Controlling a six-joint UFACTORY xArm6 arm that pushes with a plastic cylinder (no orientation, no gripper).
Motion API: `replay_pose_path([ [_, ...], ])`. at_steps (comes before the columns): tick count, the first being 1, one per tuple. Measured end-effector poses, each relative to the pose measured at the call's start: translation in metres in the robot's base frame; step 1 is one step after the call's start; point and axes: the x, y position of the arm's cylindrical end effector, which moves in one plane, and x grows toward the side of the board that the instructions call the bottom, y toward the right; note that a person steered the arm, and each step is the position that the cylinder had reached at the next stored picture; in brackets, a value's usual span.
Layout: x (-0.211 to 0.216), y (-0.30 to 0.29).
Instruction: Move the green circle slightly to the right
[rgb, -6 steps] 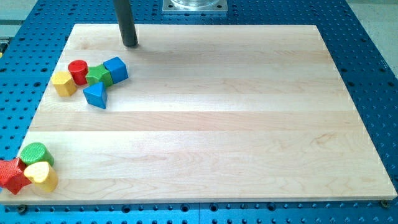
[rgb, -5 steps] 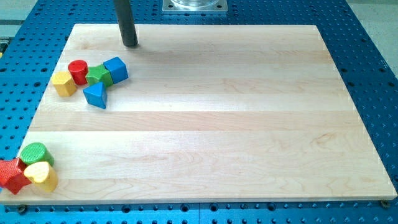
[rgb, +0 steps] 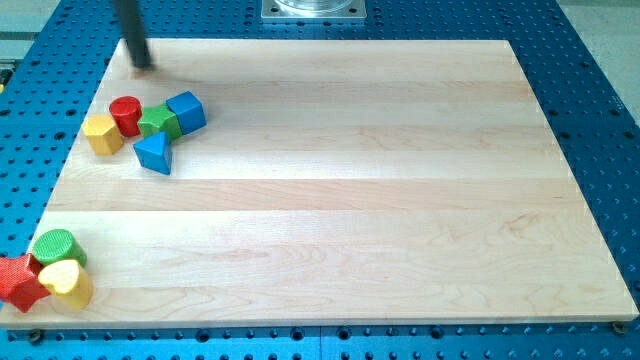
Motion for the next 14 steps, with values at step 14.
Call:
replay_pose_path([
  [14,0.242,0.019],
])
